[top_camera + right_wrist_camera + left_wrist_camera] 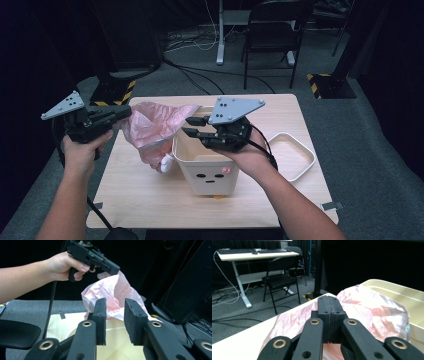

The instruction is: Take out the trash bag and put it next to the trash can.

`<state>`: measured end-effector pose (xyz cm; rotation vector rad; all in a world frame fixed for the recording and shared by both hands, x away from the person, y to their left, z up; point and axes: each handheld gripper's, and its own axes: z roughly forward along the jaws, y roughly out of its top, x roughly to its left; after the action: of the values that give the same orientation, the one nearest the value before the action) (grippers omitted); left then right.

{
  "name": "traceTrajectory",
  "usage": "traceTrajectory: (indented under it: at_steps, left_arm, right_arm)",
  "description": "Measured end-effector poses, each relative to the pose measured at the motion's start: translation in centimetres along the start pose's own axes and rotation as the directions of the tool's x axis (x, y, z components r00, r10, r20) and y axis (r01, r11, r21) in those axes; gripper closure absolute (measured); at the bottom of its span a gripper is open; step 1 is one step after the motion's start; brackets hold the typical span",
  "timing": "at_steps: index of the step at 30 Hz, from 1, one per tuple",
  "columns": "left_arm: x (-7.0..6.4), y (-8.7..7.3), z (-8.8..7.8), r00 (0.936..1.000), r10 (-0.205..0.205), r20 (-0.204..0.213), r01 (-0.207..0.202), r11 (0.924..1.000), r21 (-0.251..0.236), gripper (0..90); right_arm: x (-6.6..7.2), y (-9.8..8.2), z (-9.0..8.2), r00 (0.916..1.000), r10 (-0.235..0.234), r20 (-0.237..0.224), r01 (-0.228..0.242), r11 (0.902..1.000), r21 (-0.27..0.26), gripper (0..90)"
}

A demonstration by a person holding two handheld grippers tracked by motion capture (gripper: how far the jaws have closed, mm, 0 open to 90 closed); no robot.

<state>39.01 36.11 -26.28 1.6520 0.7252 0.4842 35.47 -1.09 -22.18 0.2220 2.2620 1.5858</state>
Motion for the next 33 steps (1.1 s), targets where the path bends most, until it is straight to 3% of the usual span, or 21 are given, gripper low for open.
traceTrajectory:
  at_steps: [16, 19, 24, 33]
  left_arm:
    - [1.8, -4.0, 1.8, 0.998, -0.055, -0.032, 0.057, 0.9962, 0.065, 89.8]
    - [2.3, -5.0, 1.9, 0.9965, -0.067, -0.049, 0.071, 0.9932, 0.092, 89.7]
    - [3.1, -6.8, 1.8, 0.9912, -0.115, -0.065, 0.121, 0.9881, 0.095, 89.7]
    - [3.4, -9.2, 2.1, 0.9876, -0.128, -0.09, 0.14, 0.9801, 0.141, 89.2]
  right_arm:
    - [-0.3, -1.1, -1.6, 0.9994, 0.011, 0.033, -0.011, 0.9999, 0.002, 70.5]
    - [-0.4, -1.2, -1.9, 0.9992, 0.012, 0.038, -0.012, 0.9999, -0.004, 70.4]
    - [-0.4, -1.5, -2.3, 0.9988, 0.016, 0.047, -0.015, 0.9999, -0.006, 69.9]
    - [-0.4, -2.0, -2.5, 0.9984, 0.023, 0.052, -0.023, 0.9997, 0.001, 69.1]
